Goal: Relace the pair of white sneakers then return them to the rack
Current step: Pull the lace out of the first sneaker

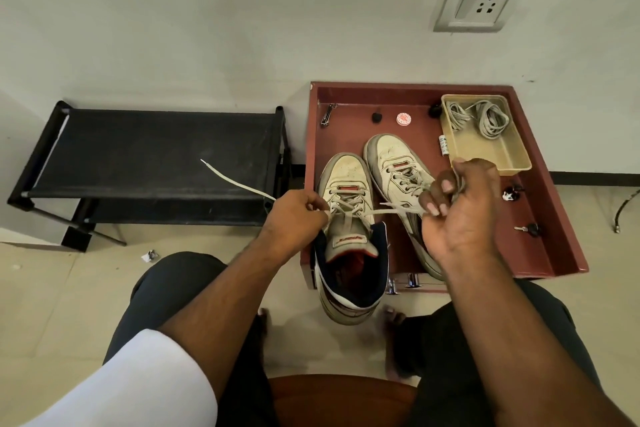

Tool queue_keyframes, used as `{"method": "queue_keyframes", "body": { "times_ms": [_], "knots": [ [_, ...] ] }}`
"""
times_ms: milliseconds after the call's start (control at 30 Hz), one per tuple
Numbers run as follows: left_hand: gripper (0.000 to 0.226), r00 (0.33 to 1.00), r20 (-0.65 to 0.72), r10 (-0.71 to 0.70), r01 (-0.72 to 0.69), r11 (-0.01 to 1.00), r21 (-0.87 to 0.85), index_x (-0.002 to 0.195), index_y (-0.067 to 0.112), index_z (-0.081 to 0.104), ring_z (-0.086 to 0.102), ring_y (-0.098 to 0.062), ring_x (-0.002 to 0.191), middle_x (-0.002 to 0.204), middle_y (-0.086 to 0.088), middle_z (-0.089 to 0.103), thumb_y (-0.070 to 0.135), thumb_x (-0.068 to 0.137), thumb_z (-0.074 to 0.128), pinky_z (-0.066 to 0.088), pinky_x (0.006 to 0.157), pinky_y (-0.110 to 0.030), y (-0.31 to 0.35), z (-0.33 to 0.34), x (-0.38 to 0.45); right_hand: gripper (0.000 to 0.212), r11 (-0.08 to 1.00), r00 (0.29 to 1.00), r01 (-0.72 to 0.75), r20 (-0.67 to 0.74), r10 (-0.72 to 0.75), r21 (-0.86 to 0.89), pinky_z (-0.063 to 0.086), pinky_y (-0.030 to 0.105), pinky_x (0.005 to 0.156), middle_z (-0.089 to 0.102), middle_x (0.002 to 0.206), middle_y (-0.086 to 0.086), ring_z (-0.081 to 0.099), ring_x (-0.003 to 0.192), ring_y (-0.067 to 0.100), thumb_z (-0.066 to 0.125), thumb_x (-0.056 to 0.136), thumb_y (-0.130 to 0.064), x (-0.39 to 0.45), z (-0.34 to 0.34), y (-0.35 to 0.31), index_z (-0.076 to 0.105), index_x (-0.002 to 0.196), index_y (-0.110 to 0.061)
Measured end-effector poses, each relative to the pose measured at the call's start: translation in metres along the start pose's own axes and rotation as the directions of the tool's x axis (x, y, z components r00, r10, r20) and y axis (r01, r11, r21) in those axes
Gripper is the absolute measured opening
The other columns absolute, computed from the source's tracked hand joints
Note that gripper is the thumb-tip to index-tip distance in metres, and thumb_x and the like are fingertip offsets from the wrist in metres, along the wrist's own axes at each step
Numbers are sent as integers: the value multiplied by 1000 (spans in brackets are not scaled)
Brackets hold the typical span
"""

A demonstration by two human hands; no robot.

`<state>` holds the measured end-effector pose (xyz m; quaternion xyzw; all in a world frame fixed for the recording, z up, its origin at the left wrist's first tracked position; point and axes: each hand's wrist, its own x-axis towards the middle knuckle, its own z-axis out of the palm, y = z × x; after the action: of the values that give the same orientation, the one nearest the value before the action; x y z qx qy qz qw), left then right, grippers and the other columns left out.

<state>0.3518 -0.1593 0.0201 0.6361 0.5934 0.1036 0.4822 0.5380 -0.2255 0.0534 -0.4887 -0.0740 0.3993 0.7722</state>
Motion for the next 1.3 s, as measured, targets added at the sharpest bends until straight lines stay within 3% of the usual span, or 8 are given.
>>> {"method": "queue_keyframes", "body": {
  "times_ms": [67,100,167,233,433,767,1000,1300],
  "knots": [
    [23,1000,4,20,-20,999,25,105,21,70,58,-11,66,88,-2,65,6,91,58,40,44,-13,1,2,1,22,841,984,168,134,-115,-514,34,24,50,50,66,-5,42,52,10,58,88,-7,-1,1,0,49,78,-23],
    [26,999,17,27,-28,999,44,104,22,71,60,-12,70,90,-2,65,4,92,56,46,50,-17,2,3,1,18,537,950,310,281,-137,-784,39,26,58,54,75,-8,50,63,9,64,87,-13,-1,-1,2,52,80,-24],
    [27,999,40,24,-28,994,104,101,23,74,65,-16,89,105,-2,67,6,94,54,58,73,-30,5,6,1,14,-78,861,506,509,-14,-859,41,31,83,59,103,-7,56,99,15,67,86,-30,-4,-3,10,55,90,-24],
    [26,999,30,22,-27,987,158,101,23,74,65,-19,100,114,-2,68,8,93,54,58,87,-39,7,6,-1,21,-222,835,550,538,116,-805,31,42,106,47,136,-1,38,132,23,65,86,-38,-12,0,20,55,98,-25],
    [19,998,13,67,-69,973,220,104,23,71,65,-19,98,111,-3,67,14,89,64,58,87,-37,9,6,-5,33,-223,862,505,472,185,-834,41,34,90,59,111,0,53,106,21,64,89,-37,-16,5,42,57,117,-20],
    [22,997,-69,42,-28,982,188,94,26,55,59,-11,72,81,6,58,6,89,64,51,55,-24,-1,-11,-9,10,-85,963,228,211,169,-970,47,27,72,68,85,4,64,82,22,61,92,-17,3,-15,37,64,83,-20],
    [49,988,127,85,-119,950,289,133,35,55,57,-25,116,133,-3,52,13,90,63,55,94,-41,11,-3,-2,33,-4,932,321,315,176,-947,44,22,92,71,114,3,64,105,19,56,93,-7,-5,-9,41,67,122,-18],
    [29,970,53,238,-199,649,734,124,28,64,47,-27,119,131,-4,50,26,96,57,42,98,-46,28,24,7,28,26,931,307,306,197,-951,48,28,95,71,116,6,64,107,21,58,92,-8,-3,-6,40,71,117,-13]
  ]
}}
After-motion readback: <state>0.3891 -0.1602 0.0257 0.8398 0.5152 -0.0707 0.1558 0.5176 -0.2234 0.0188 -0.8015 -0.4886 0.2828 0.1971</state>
